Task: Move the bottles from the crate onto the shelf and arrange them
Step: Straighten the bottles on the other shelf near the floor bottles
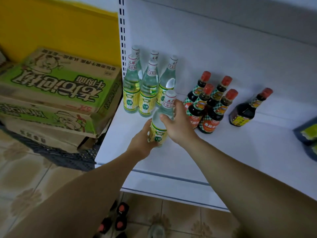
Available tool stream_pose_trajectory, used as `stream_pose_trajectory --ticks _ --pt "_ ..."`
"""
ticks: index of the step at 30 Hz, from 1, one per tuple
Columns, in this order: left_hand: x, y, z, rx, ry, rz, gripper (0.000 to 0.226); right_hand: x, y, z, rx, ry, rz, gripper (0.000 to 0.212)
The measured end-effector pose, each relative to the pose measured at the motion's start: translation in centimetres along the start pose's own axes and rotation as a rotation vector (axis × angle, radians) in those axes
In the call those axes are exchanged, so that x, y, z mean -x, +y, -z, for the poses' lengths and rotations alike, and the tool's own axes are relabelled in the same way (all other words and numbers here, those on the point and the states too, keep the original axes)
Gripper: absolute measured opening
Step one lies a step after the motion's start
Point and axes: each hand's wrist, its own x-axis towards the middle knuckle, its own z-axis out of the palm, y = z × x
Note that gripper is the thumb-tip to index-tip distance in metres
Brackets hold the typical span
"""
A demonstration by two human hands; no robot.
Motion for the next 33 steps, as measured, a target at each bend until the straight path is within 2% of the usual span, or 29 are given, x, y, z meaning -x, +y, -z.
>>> stream_pose_trajectory --ticks 6,10,13,18,28,33 --pt "-3.3 0.1 -0.6 0.015 0.09 -0.033 0.093 -3.1 1.0 -0.6 0.007 0.041 0.032 0.048" --pt "-5.2 1.3 -0.6 -0.003 0.275 0.006 0.114 -5.3 1.6 -0.3 0.019 0.057 0.046 0.053" --pt "-6.5 2.2 -0.5 0.042 0.326 0.045 0.12 -6.8 1.8 -0.1 0.015 0.07 0.04 0.055" --pt "-8.0 3.1 -0.1 0.09 0.307 0.109 0.113 -8.9 1.8 0.1 0.056 0.093 0.061 0.057" --pt "-9.6 5.1 0.1 0.113 0.369 0.254 0.104 -11.3 1.9 -0.5 0.061 0.139 0.006 0.06" --pt "-9.1 3.5 2.6 0.12 0.2 0.231 0.105 -10.8 0.9 0.0 -0.012 0.075 -0.039 0.066"
